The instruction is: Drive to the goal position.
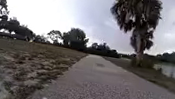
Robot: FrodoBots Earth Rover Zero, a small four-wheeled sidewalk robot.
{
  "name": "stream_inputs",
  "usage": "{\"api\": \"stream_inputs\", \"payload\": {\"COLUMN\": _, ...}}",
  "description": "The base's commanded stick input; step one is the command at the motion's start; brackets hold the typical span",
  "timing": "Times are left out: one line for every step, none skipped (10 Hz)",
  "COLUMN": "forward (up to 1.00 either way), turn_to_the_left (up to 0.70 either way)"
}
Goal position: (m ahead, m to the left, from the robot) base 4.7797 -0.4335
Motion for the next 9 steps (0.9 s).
{"api": "stream_inputs", "payload": {"forward": 0.85, "turn_to_the_left": 0.00}}
{"api": "stream_inputs", "payload": {"forward": 0.85, "turn_to_the_left": 0.00}}
{"api": "stream_inputs", "payload": {"forward": 0.85, "turn_to_the_left": 0.00}}
{"api": "stream_inputs", "payload": {"forward": 0.85, "turn_to_the_left": 0.00}}
{"api": "stream_inputs", "payload": {"forward": 0.85, "turn_to_the_left": 0.00}}
{"api": "stream_inputs", "payload": {"forward": 0.85, "turn_to_the_left": 0.00}}
{"api": "stream_inputs", "payload": {"forward": 0.85, "turn_to_the_left": 0.00}}
{"api": "stream_inputs", "payload": {"forward": 0.85, "turn_to_the_left": 0.00}}
{"api": "stream_inputs", "payload": {"forward": 0.85, "turn_to_the_left": 0.00}}
